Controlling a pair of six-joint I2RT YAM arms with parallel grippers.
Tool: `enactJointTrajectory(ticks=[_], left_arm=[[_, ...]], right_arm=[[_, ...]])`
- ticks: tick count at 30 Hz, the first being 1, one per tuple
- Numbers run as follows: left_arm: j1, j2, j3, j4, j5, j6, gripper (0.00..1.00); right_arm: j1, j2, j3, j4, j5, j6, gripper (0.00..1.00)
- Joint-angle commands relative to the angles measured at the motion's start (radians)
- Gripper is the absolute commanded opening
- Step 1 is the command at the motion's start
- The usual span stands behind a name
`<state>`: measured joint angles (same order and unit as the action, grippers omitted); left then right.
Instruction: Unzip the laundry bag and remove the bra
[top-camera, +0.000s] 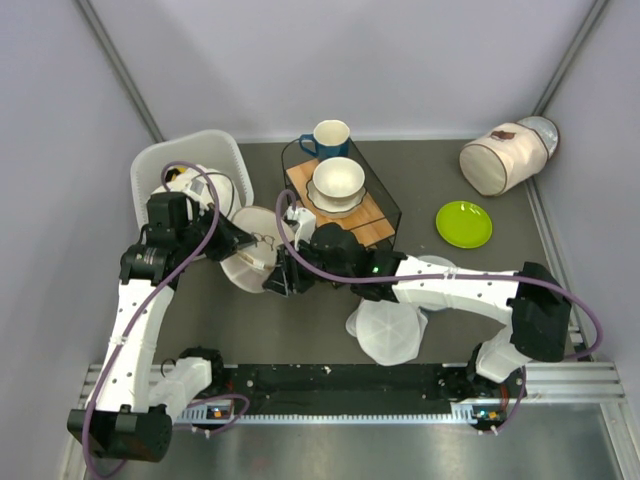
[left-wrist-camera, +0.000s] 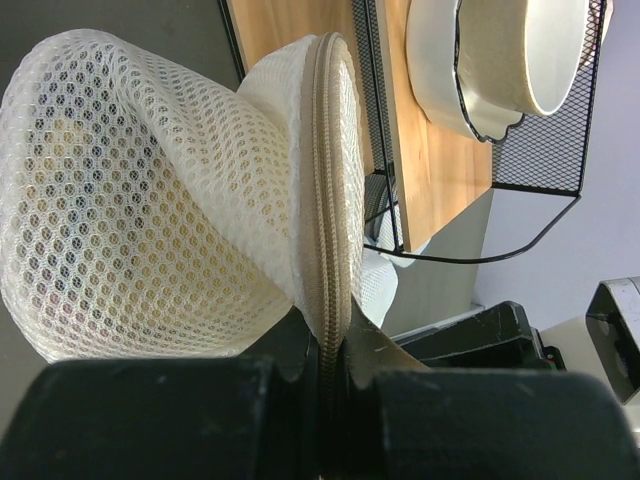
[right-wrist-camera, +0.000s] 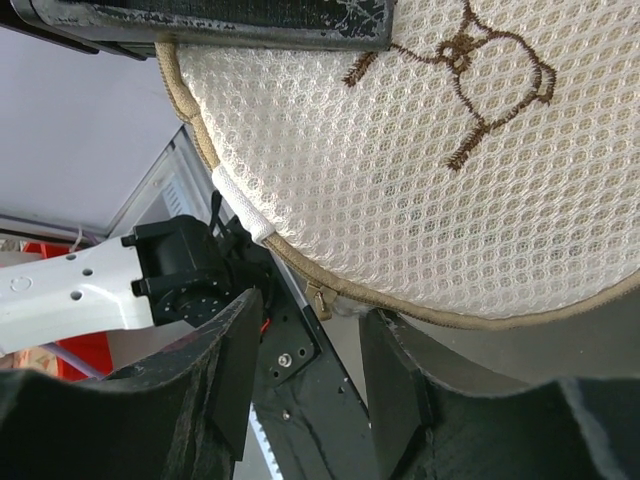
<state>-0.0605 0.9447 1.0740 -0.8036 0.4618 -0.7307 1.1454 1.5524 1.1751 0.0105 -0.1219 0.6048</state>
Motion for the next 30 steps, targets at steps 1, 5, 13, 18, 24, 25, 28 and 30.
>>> enactJointTrajectory(ticks=[1,5,13,18,24,25,28,30], left_arm=[[0.004,-0.023,0.017,0.055,0.012,-0.004,0.0],[0.004,-0.026,0.017,0.052,0.014,-0.004,0.0],[0.004,-0.024,0.024,0.046,0.008,0.005,0.0],[0.005,-0.011,0.044,0.029,-0.012,0.019,0.0],[0.013,0.034,0.046,0.046,-0.023,0.047,0.0],[0.014,0.04,0.037,0.061,-0.023,0.05,0.0],[0.013,0.072,-0.017,0.124,-0.011,0.06,0.0],[0.013,0.109,-0.042,0.132,-0.023,0.077,0.05]], right_arm=[[0.013,-0.012,0.038,0.063,0.042,0.004,0.42],[0.011,-0.018,0.026,0.059,0.079,0.012,0.19],[0.008,-0.06,-0.028,0.045,0.117,0.006,0.0],[0.008,-0.101,-0.097,0.019,0.087,-0.052,0.0],[0.028,-0.14,-0.157,-0.041,-0.002,-0.192,0.0],[0.054,-0.135,-0.128,-0.055,-0.015,-0.232,0.0],[0.099,-0.088,-0.026,-0.131,-0.002,-0.278,0.0],[0.1,-0.027,0.042,-0.159,0.005,-0.269,0.0]])
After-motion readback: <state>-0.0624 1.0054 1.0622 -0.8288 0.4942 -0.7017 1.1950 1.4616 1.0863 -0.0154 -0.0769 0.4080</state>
